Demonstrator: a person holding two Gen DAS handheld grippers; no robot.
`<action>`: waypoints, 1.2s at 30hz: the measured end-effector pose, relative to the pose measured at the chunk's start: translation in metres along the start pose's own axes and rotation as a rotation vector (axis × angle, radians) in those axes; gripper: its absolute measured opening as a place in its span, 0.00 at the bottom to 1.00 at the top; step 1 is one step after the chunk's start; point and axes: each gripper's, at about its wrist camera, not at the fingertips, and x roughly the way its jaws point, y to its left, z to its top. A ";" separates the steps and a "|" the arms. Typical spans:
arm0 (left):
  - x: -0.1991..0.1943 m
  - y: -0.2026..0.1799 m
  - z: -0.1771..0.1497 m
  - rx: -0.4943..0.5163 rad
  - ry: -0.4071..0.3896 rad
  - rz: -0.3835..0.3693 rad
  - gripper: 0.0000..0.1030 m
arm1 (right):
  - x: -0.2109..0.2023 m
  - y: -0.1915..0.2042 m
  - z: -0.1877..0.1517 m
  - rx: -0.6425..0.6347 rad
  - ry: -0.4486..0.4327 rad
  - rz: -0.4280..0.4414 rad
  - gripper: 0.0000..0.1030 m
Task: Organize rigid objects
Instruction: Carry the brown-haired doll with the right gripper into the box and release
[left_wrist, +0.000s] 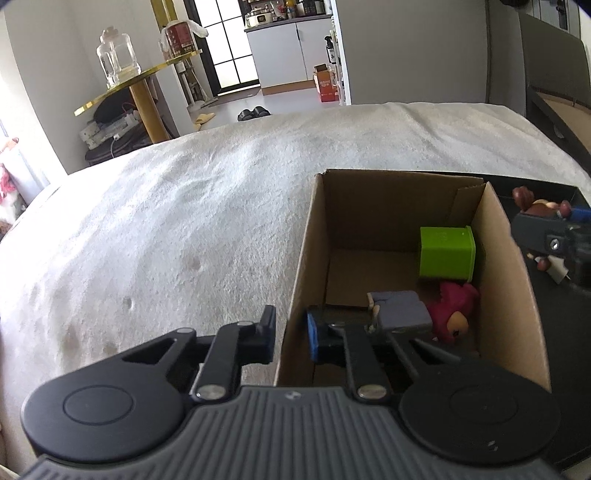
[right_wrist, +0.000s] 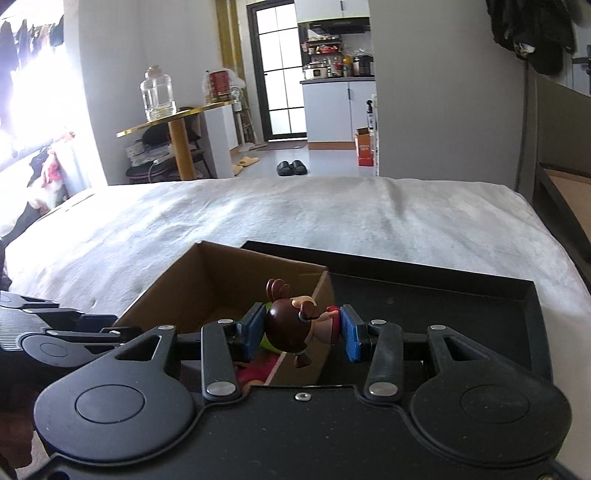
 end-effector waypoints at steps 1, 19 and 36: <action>0.000 0.002 0.000 -0.004 0.000 -0.006 0.14 | 0.001 0.003 0.000 -0.005 0.001 0.004 0.41; 0.005 0.015 -0.002 -0.042 0.008 -0.078 0.14 | 0.034 0.046 -0.004 -0.087 0.104 0.073 0.42; 0.006 0.016 -0.002 -0.052 0.013 -0.085 0.14 | 0.055 0.047 -0.005 0.003 0.179 0.104 0.43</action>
